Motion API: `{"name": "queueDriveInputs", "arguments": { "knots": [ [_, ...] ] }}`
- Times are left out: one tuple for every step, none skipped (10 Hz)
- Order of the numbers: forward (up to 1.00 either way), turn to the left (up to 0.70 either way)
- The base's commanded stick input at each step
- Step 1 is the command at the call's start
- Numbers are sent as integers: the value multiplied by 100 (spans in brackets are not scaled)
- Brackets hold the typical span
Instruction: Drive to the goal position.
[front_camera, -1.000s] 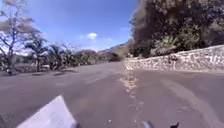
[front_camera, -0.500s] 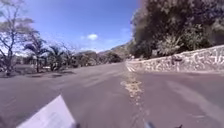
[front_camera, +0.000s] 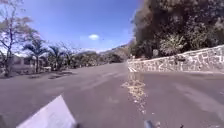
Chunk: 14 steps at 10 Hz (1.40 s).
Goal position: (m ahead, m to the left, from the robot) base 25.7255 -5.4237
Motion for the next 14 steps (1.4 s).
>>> {"name": "queueDriveInputs", "arguments": {
  "knots": [
    [50, 0],
    [50, 0],
    [50, 0],
    [50, 0],
    [50, 0],
    [50, 0],
    [50, 0],
    [50, 0],
    [50, 0],
    [50, 0],
    [50, 0],
    [50, 0],
    [50, 0],
    [50, 0]
  ]
}}
